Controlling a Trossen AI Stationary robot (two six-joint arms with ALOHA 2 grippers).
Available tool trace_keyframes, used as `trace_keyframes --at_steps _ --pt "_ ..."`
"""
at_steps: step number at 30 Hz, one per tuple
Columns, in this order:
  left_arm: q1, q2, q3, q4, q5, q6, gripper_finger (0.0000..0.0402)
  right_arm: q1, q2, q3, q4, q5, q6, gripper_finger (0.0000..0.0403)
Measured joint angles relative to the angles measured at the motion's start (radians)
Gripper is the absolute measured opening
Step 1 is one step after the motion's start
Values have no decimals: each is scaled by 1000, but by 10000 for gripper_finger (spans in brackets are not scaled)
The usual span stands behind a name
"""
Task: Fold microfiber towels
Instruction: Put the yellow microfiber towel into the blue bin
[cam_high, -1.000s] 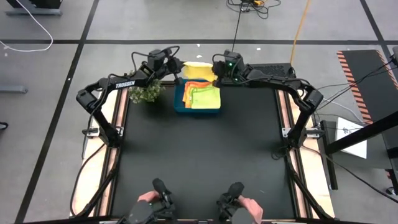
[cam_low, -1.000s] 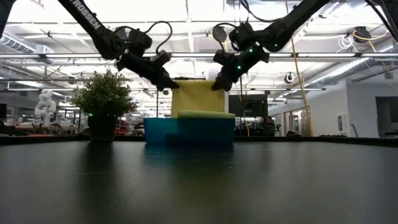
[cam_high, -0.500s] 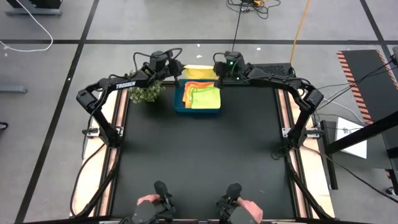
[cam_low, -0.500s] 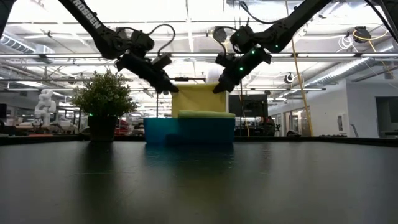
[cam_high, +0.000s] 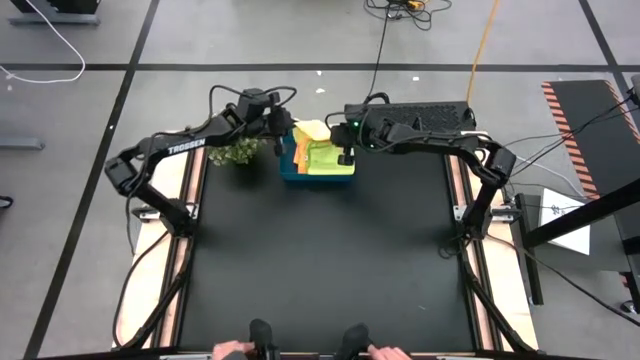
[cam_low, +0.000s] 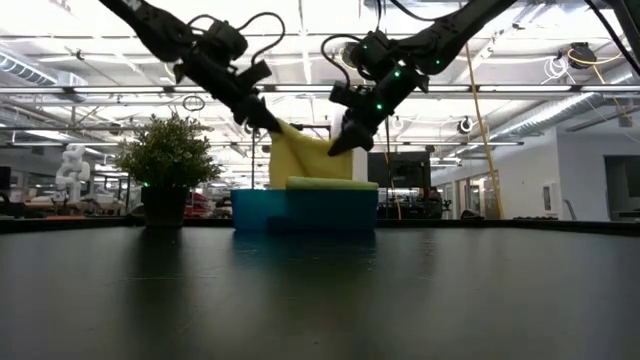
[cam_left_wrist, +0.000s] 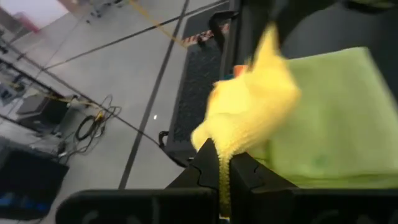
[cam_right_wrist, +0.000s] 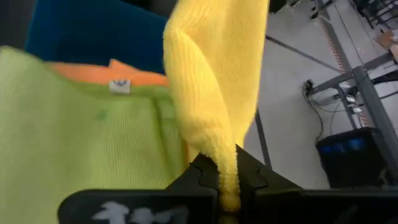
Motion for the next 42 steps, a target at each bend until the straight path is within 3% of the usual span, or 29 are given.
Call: trace_keyframes --at_steps 11,17,24,28,31,37,42 --pt "-101 -13 1 -279 -103 64 6 22 0 1 -171 9 17 0" --pt "-113 -11 -27 -284 -114 89 4 30 0 2 -235 4 40 0" --pt "-117 -11 -39 -301 -44 92 12 50 -26 2 -306 -3 43 0" --pt "-125 -11 -39 -325 43 93 6 58 -39 2 -352 -72 49 0" --pt "-131 -11 -40 -335 53 116 11 59 -39 2 -357 -108 66 0" --pt "-148 -22 -34 -271 -111 146 6 58 -46 0 -309 -61 65 0" --pt "-102 -43 6 -195 -138 153 7 31 -93 0 -224 40 48 0"
